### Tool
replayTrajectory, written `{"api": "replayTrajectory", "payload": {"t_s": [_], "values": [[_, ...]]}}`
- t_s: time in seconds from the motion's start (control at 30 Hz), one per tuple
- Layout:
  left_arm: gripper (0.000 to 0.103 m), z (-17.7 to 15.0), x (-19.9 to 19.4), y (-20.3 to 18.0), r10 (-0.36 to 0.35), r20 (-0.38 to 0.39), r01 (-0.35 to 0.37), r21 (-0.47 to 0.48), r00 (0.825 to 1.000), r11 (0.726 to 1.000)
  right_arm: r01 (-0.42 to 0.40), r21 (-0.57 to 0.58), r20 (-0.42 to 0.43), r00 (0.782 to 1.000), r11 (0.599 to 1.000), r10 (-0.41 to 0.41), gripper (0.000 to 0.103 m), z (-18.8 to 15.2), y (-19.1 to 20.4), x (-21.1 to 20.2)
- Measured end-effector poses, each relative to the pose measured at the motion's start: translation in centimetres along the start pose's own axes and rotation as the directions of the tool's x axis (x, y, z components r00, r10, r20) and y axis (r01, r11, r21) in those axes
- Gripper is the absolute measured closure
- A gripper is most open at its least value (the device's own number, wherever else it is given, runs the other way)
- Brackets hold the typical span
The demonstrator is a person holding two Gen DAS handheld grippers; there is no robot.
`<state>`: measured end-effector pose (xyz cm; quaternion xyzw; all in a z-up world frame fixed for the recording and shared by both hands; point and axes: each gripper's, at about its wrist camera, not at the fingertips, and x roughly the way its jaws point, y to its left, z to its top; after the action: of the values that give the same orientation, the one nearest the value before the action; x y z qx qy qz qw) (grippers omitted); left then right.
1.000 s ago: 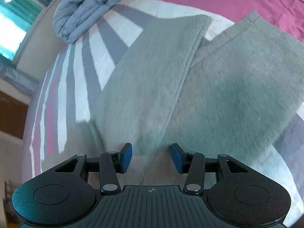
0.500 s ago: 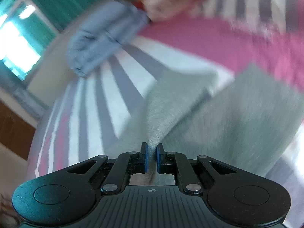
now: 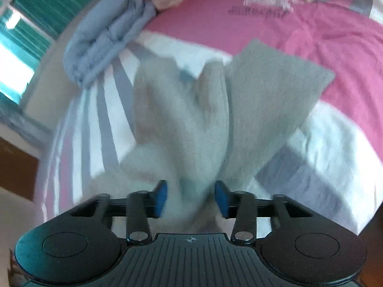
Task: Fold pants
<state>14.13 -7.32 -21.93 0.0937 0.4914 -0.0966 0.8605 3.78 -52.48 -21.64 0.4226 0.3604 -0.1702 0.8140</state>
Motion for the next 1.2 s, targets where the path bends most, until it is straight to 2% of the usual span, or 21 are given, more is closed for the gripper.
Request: {"api": "replayTrajectory", "payload": {"t_s": [0.1,0.2,0.37,0.57,0.6,0.63,0.67,0.77,0.83,0.9,1.0,1.1,1.2], "values": [[0.083,0.0,0.0,0.1,-0.003,0.0,0.003,-0.004,1.0,1.0,0.049,-0.011,0.044,0.998,0.999,-0.048,0.058,1.9,-0.6,-0.4],[0.083,0.0,0.0,0.1,-0.002,-0.001,0.002,-0.004,1.0,1.0,0.085,0.008,0.053,0.995,0.996,-0.085,0.058,3.9,-1.4,0.5],[0.083,0.1,0.1,0.0,0.006,-0.005,-0.006,-0.003,1.0,1.0,0.098,0.05,0.052,0.994,0.994,-0.1,0.058,6.4,-2.9,3.3],[0.083,0.1,0.1,-0.1,0.013,-0.007,-0.013,-0.002,1.0,1.0,0.033,0.032,0.049,0.998,0.999,-0.035,0.059,8.0,-3.1,5.4],[0.083,0.1,0.1,-0.1,0.014,-0.007,-0.014,-0.003,1.0,1.0,0.008,0.03,0.041,0.999,1.0,-0.009,0.08,8.0,-3.0,5.7],[0.083,0.0,0.1,-0.1,0.015,-0.006,-0.015,-0.004,1.0,1.0,0.004,0.027,0.03,1.0,1.0,-0.005,0.095,8.0,-2.9,5.9],[0.083,0.0,0.1,-0.1,0.016,-0.006,-0.016,-0.004,1.0,1.0,0.012,0.027,0.032,0.999,1.0,-0.013,0.095,7.9,-2.7,5.8],[0.083,0.0,0.1,-0.1,0.016,-0.005,-0.016,-0.002,1.0,1.0,0.025,0.012,0.081,0.996,1.0,-0.026,0.095,7.6,-2.0,4.5],[0.083,0.0,0.0,-0.1,0.015,-0.003,-0.015,-0.002,1.0,1.0,0.014,0.001,0.153,0.988,1.0,-0.014,0.095,7.8,-1.4,2.4],[0.083,-0.1,0.0,-0.1,0.013,-0.001,-0.013,-0.004,1.0,1.0,0.031,-0.103,0.262,0.965,0.994,-0.003,0.095,7.8,0.2,-1.0],[0.083,-0.2,-0.1,-0.2,0.015,0.006,-0.015,-0.002,1.0,1.0,0.038,-0.187,0.314,0.949,0.982,0.023,0.096,7.1,0.9,-4.4],[0.083,-0.4,-0.2,-0.2,0.016,0.015,-0.016,0.003,1.0,1.0,0.126,-0.163,0.278,0.957,0.979,-0.077,0.096,5.5,-1.9,-3.8],[0.083,-0.3,-0.2,-0.2,0.015,0.013,-0.015,0.003,1.0,1.0,0.206,-0.069,0.124,0.973,0.976,-0.197,0.095,4.0,-5.9,-0.4]]}}
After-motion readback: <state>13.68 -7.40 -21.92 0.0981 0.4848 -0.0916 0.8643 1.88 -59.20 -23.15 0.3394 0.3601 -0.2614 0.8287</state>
